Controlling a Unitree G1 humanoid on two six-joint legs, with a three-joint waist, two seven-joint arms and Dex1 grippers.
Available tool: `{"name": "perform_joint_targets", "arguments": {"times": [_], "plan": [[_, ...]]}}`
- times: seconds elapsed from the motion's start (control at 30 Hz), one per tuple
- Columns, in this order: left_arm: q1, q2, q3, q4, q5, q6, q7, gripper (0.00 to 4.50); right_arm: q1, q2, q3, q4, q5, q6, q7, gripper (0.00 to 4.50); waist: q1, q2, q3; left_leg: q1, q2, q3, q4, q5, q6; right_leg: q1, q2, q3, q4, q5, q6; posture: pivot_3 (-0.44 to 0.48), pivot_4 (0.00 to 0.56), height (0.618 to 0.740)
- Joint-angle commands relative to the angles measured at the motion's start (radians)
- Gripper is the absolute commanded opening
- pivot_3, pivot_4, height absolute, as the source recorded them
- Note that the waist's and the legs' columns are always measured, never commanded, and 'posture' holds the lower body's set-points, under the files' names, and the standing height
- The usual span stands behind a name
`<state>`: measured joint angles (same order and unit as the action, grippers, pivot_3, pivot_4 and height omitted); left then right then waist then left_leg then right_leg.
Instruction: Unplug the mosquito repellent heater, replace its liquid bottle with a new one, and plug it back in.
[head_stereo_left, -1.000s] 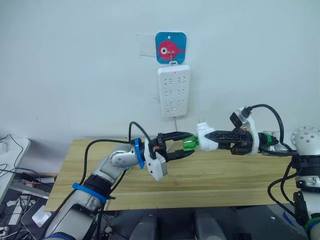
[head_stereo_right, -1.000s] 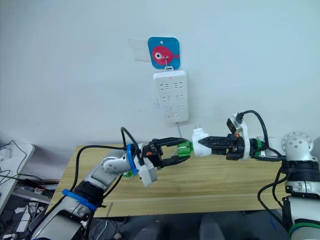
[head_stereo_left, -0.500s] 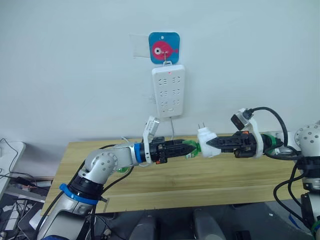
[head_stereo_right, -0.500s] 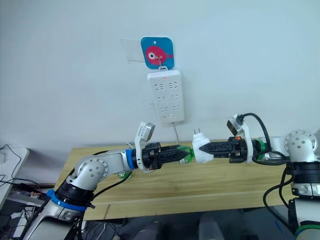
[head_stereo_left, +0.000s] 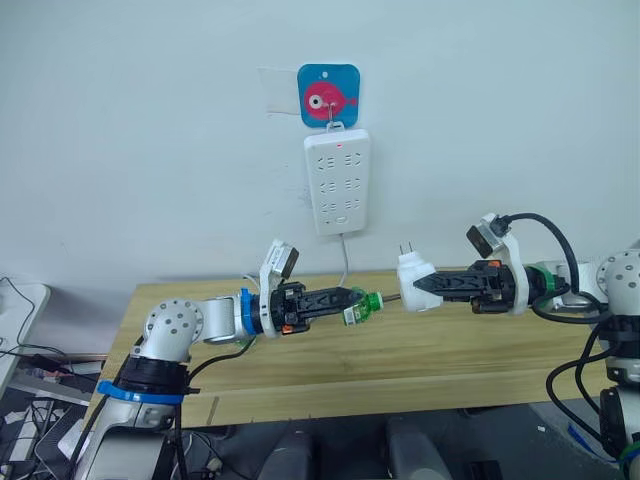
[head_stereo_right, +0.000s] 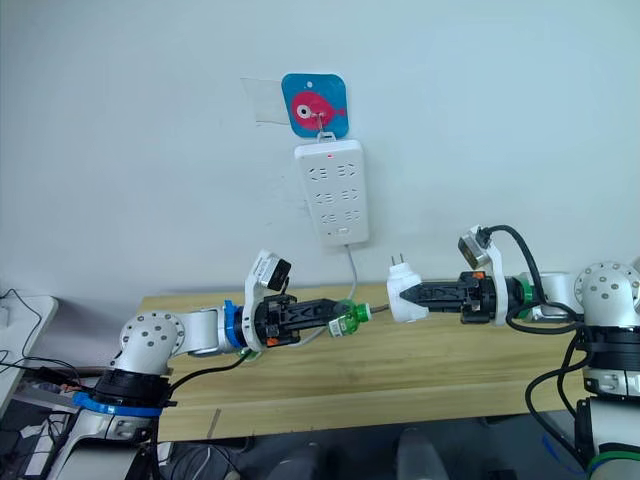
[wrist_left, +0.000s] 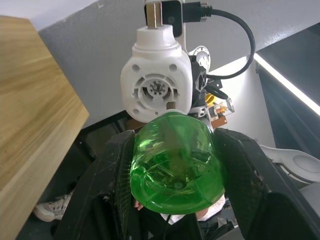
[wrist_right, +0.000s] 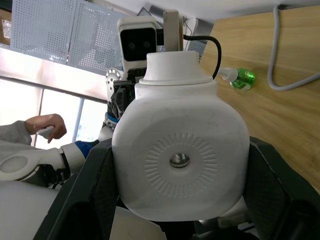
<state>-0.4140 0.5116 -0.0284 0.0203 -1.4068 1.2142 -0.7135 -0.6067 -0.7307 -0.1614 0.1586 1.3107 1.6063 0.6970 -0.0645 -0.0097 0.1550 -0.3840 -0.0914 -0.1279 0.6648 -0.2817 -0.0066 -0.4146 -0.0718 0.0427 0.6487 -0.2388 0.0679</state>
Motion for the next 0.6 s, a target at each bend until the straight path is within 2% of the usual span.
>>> {"name": "perform_joint_targets", "arguments": {"times": [0.03, 0.17, 0.23, 0.33, 0.5, 0.6], "plan": [[0.015, 0.02, 0.059, -0.043, 0.015, -0.001, -0.035, 2.19, -0.004, -0.051, -0.053, 0.021, -0.041, -0.004, 0.015, 2.97, 0.002, 0.0, 0.0, 0.0, 0.0, 0.0, 0.0, 0.0, 0.0, 0.0, 0.0, 0.0, 0.0, 0.0, 0.0, -0.099, 0.156, 0.74], [0.042, 0.04, 0.086, -0.068, 0.038, 0.001, -0.055, 2.19, 0.012, -0.117, -0.023, 0.034, -0.137, -0.048, 0.049, 2.97, 0.007, 0.0, 0.0, 0.0, 0.0, 0.001, 0.0, 0.0, 0.0, 0.0, 0.0, 0.0, -0.001, 0.0, 0.0, -0.094, 0.167, 0.74], [0.068, 0.037, 0.095, -0.087, 0.062, -0.017, -0.058, 2.19, 0.053, -0.172, 0.09, 0.058, -0.332, -0.206, 0.036, 2.97, 0.007, 0.0, 0.0, 0.0, 0.0, 0.001, -0.001, 0.0, 0.0, 0.0, 0.0, 0.0, -0.001, 0.0, 0.0, -0.092, 0.173, 0.74], [0.094, 0.01, 0.102, -0.119, 0.07, -0.029, -0.045, 2.19, 0.119, -0.241, 0.308, 0.142, -0.68, -0.547, 0.043, 2.97, 0.01, -0.001, 0.001, 0.0, -0.001, 0.002, -0.001, 0.0, 0.0, 0.0, 0.0, 0.0, -0.002, 0.0, 0.0, -0.085, 0.182, 0.74], [0.135, -0.01, 0.077, -0.19, 0.115, -0.046, -0.049, 2.19, 0.109, -0.222, 0.415, 0.398, -0.932, -0.778, 0.062, 2.97, 0.013, 0.001, 0.011, 0.0, -0.001, 0.004, 0.0, 0.001, -0.002, 0.0, -0.001, 0.002, -0.001, 0.0, 0.0, -0.066, 0.196, 0.74], [0.162, -0.016, 0.083, -0.21, 0.124, -0.044, -0.05, 2.19, 0.069, -0.184, 0.424, 0.523, -1.015, -0.827, 0.067, 2.97, 0.006, 0.001, 0.014, 0.001, 0.0, 0.005, -0.001, 0.001, -0.002, 0.0, -0.001, 0.003, -0.001, 0.0, 0.0, -0.056, 0.204, 0.74]]}}
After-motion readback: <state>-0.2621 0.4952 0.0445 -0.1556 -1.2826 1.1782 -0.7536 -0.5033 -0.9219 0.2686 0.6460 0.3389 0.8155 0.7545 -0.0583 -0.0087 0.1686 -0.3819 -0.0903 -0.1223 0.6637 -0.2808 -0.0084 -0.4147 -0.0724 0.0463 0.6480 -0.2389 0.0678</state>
